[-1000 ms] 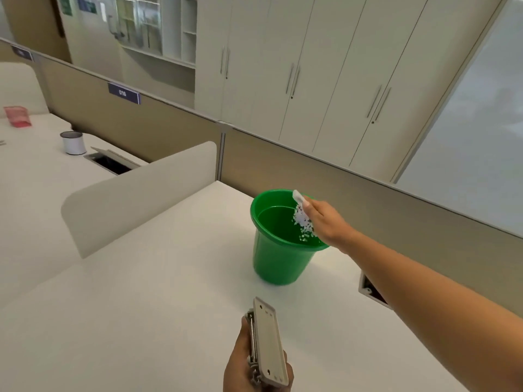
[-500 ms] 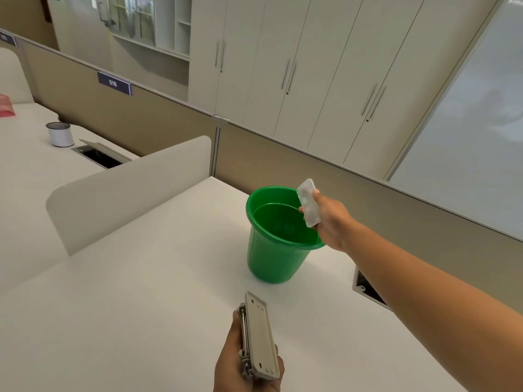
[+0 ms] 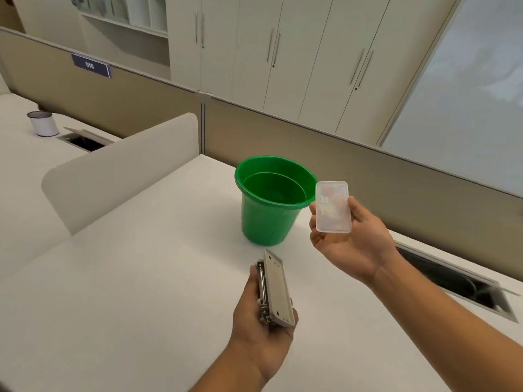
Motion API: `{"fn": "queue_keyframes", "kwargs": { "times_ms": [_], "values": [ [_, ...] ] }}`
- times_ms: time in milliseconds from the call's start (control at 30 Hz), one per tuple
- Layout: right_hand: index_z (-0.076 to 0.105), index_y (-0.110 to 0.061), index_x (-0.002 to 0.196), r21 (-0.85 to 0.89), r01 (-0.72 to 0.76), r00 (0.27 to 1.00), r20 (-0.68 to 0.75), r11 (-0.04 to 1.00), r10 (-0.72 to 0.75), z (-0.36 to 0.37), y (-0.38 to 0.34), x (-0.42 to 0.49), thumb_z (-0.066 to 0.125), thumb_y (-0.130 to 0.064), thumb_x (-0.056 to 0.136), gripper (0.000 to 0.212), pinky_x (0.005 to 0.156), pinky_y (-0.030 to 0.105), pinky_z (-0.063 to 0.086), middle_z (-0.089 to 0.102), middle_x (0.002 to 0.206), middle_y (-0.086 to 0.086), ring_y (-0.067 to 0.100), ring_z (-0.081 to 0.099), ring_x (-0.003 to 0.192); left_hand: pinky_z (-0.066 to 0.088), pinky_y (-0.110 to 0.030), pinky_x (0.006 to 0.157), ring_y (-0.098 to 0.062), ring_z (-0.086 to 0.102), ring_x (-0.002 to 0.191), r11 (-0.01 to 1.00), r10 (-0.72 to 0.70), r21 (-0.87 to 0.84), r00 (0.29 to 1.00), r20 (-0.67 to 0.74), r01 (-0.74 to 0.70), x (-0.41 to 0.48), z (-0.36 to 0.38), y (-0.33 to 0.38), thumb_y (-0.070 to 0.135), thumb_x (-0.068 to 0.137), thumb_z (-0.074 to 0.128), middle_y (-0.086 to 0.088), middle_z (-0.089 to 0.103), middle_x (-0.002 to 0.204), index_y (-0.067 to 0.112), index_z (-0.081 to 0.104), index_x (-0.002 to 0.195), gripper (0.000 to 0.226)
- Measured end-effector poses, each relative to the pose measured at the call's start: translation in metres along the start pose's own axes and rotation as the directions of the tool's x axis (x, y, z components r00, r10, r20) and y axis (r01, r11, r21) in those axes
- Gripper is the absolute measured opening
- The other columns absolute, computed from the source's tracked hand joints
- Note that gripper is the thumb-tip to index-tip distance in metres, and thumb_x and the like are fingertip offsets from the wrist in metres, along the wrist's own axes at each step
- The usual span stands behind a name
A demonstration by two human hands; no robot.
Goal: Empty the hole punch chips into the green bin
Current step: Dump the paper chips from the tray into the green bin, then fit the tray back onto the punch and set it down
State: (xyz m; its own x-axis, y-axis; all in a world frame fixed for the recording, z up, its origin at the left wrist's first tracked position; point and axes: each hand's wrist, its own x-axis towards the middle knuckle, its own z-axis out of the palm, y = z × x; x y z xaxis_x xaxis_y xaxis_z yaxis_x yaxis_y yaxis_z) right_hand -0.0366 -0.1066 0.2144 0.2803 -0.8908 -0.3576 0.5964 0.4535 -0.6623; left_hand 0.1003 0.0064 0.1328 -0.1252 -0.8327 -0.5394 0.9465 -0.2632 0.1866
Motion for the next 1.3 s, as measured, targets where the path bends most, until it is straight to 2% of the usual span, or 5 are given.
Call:
{"fn": "queue_keyframes", "kwargs": {
  "times_ms": [233, 367, 700, 1000, 1300],
  "values": [
    [0.078, -0.031, 0.107, -0.148, -0.009, 0.996, -0.088, 0.989, -0.004, -0.055, 0.073, -0.084, 0.038, -0.047, 0.1, 0.044, 0.084, 0.04, 0.053, 0.079, 0.095, 0.012, 0.027, 0.055, 0.094, 0.05, -0.024, 0.041, -0.017, 0.061, 0.042, 0.989, 0.014, 0.147, 1.0, 0.028, -0.018, -0.011, -0.008, -0.024, 0.053, 0.088, 0.059, -0.008, 0.066, 0.056, 0.015, 0.073, 0.096, 0.042],
    [0.069, -0.026, 0.127, -0.072, -0.001, 0.998, -0.059, 0.997, -0.003, -0.073, 0.105, -0.111, 0.033, -0.039, 0.103, 0.045, 0.103, 0.047, 0.047, 0.069, 0.12, 0.021, 0.032, 0.059, 0.106, 0.058, -0.032, 0.053, -0.027, 0.07, 0.061, 0.961, 0.036, 0.272, 0.996, 0.076, -0.055, -0.016, -0.014, -0.039, 0.052, 0.09, 0.056, -0.016, 0.072, 0.073, 0.013, 0.073, 0.104, 0.045],
    [0.066, -0.017, 0.13, -0.005, 0.033, 0.989, -0.146, 0.999, -0.033, -0.104, 0.123, -0.148, 0.032, -0.035, 0.104, 0.047, 0.093, 0.04, 0.05, 0.07, 0.129, 0.016, 0.026, 0.071, 0.105, 0.059, -0.043, 0.077, -0.027, 0.076, 0.088, 0.672, 0.169, 0.715, 0.98, 0.106, -0.193, -0.028, -0.021, -0.076, 0.058, 0.094, 0.045, -0.01, 0.08, 0.094, 0.024, 0.079, 0.093, 0.048],
    [0.074, -0.015, 0.117, 0.016, 0.032, 0.986, -0.163, 0.999, -0.029, -0.117, 0.127, -0.163, 0.036, -0.037, 0.103, 0.047, 0.089, 0.039, 0.052, 0.074, 0.121, 0.014, 0.024, 0.072, 0.103, 0.051, -0.015, 0.052, -0.005, 0.07, 0.065, 0.545, 0.228, 0.778, 0.948, 0.22, -0.312, -0.037, -0.021, -0.1, 0.054, 0.095, 0.046, 0.006, 0.076, 0.074, 0.028, 0.077, 0.085, 0.041],
    [0.073, -0.017, 0.119, -0.039, 0.021, 0.993, -0.118, 0.999, -0.025, -0.115, 0.135, -0.167, 0.046, -0.042, 0.094, 0.044, 0.104, 0.04, 0.044, 0.072, 0.126, 0.012, 0.019, 0.067, 0.109, 0.056, -0.032, 0.06, -0.011, 0.066, 0.062, 0.37, 0.422, 0.833, 0.873, 0.243, -0.411, -0.041, -0.025, -0.112, 0.055, 0.093, 0.048, 0.001, 0.071, 0.068, 0.019, 0.071, 0.075, 0.047]
  ]
}}
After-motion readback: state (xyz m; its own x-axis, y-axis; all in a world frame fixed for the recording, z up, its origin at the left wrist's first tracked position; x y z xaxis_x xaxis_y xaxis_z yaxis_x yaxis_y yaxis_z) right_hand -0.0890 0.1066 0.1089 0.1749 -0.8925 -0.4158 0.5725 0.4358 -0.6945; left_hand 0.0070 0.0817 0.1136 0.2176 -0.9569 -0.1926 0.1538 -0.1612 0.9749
